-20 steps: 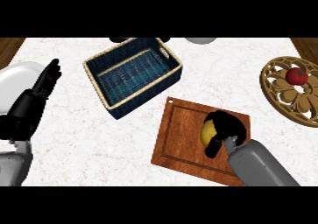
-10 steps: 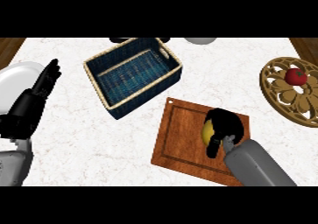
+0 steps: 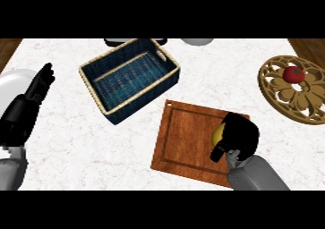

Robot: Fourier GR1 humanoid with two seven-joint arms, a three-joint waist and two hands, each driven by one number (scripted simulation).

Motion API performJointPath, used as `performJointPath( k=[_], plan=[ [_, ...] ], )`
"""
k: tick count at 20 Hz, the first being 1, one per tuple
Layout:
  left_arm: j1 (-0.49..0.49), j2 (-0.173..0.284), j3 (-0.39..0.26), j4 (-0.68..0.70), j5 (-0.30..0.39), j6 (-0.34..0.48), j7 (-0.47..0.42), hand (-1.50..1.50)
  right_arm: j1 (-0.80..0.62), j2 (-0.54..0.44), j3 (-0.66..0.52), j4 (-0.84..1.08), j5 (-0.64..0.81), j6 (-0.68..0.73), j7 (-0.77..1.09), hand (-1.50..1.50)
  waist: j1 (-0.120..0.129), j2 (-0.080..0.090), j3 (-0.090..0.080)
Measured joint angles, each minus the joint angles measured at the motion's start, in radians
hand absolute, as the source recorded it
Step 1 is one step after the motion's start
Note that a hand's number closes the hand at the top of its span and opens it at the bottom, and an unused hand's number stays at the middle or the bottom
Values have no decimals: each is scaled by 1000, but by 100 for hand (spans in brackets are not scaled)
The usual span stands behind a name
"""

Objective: Pick the lemon from the cutting board and place it in the basket

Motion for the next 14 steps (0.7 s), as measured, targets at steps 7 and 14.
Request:
performJointPath(
  k=[7, 14],
  plan=[
    [23, -4, -3, -10, -3, 0, -1, 0, -85, 49, -50, -260, 284, -55, 24, 150, -4, -7, 0],
    [-10, -10, -11, -4, 0, -11, 3, 0, -336, 154, -66, -430, 465, -29, 30, 150, 28, 5, 1]
  ],
)
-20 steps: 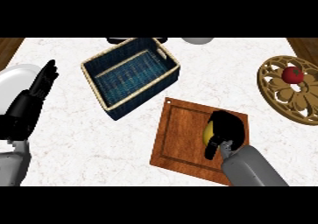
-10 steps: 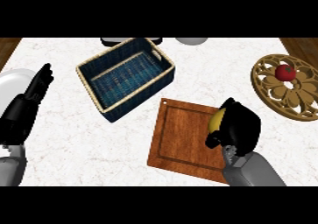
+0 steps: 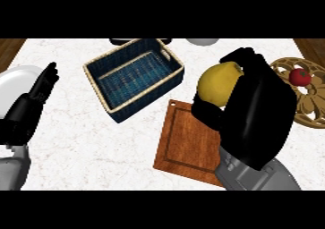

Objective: Pick the lemon from the cutting board and place it in the basket

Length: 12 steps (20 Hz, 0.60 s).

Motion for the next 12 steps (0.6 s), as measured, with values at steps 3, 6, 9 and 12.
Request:
performJointPath(
  k=[3, 6, 9, 12],
  plan=[
    [-14, -10, -10, 13, -9, 2, -4, 0, -155, 14, -27, 13, -12, 33, 6, 150, 15, 5, 0],
    [-23, -18, -23, 21, -13, -4, -12, 0, -314, 21, -84, 87, -69, 58, 1, 150, 33, 9, 0],
    [-42, -27, -33, 23, -16, -6, -9, 0, -451, 25, -142, 193, -125, 59, 0, 150, 50, 13, -1],
    [-59, -26, -34, 24, -15, -11, 1, 0, -562, 26, -196, 299, -185, 63, -1, 150, 59, 15, -1]
  ],
)
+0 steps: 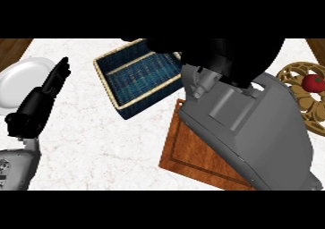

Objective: Pick the lemon from the cutting board and place it in the basket

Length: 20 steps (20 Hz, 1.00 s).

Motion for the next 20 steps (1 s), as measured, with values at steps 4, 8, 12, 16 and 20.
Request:
performJointPath(
  k=[4, 8, 12, 16, 20],
  plan=[
    [-18, -7, -10, 8, -8, 0, 4, 0, -131, 1, -73, 165, -66, -8, -5, 150, 12, 4, 0],
    [-27, -1, -6, 21, -7, -10, -7, 0, -226, 1, -138, 325, -107, -32, -11, 150, 24, 10, -1],
    [-29, -9, -18, 16, -11, -13, -11, 0, -295, 2, -194, 491, -158, -64, -23, 150, 35, 14, -1],
    [-37, -13, -15, 26, -17, -7, -19, 0, -347, 2, -236, 633, -221, -91, -26, 150, 37, 15, -1],
    [-48, -4, -4, 23, -7, -16, -10, 0, -400, 3, -271, 774, -243, -96, -18, 150, 32, 14, -1]
  ],
)
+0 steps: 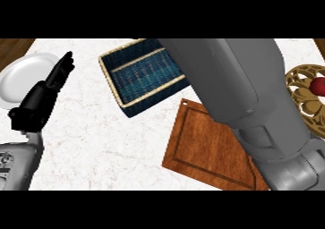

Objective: Pick the lemon from the cutting board and place it in the basket

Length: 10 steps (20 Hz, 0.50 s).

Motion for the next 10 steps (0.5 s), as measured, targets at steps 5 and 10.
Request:
performJointPath(
  k=[5, 10],
  plan=[
    [12, -8, -2, 12, -5, 3, -5, 0, -67, 0, -4, 173, -3, 30, 7, 150, -8, -2, 0],
    [16, -7, 5, 18, -6, 5, -12, 0, -145, 0, -16, 312, -36, 67, -10, -150, -16, -4, 0]
  ],
)
